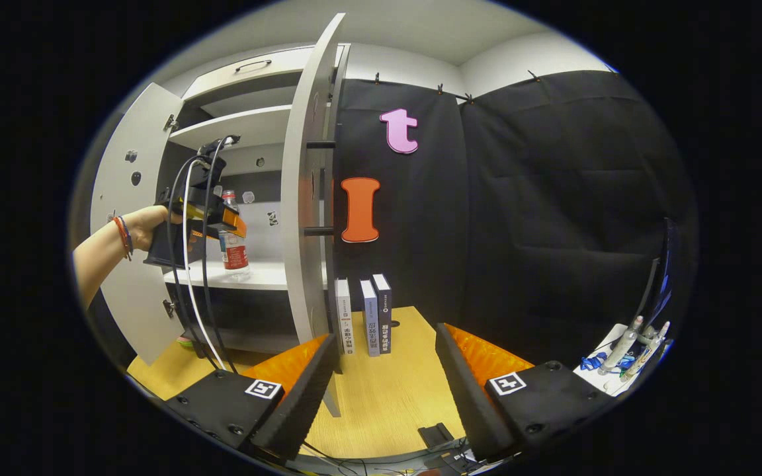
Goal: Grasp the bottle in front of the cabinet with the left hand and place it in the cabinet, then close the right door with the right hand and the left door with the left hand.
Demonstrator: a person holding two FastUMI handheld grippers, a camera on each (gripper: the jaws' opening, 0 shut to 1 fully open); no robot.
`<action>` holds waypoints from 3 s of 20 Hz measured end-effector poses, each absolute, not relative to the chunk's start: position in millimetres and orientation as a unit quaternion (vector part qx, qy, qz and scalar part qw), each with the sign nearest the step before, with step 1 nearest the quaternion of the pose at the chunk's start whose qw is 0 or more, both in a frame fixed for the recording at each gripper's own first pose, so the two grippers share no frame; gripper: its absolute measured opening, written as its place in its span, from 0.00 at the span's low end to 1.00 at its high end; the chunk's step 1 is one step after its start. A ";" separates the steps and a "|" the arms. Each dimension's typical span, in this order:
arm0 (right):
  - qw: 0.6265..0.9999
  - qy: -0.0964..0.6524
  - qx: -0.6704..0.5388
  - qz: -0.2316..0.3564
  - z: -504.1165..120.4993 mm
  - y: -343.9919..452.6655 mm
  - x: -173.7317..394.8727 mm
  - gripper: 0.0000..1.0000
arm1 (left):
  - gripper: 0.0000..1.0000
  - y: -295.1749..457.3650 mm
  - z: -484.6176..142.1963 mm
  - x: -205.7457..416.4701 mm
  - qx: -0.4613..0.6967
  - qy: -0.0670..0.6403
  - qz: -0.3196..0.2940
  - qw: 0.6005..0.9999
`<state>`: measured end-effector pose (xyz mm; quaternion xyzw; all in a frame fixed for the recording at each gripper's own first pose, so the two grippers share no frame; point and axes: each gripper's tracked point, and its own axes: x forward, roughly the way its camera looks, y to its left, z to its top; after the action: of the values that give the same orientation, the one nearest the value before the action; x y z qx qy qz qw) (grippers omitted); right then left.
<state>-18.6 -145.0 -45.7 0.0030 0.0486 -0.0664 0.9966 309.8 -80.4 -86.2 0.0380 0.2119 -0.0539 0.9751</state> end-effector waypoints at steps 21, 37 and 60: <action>0.997 0.046 0.006 -0.065 -46.5 -148.1 -26.1 0.98 | 0.94 -85.7 -50.4 272.2 0.040 0.166 -0.054 0.984; 0.999 0.033 -0.023 -0.015 -24.6 -145.3 41.2 0.98 | 0.94 -35.6 30.8 87.2 0.002 0.072 -0.052 0.996; 0.996 0.039 -0.010 0.082 -25.2 -92.6 63.2 0.95 | 0.95 3.4 73.6 5.3 -0.009 0.033 0.014 0.999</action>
<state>63.2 -92.6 -25.2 -0.0098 0.0387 0.0820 0.9958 5.3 3.4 73.6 -0.0094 0.0326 0.0141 0.9993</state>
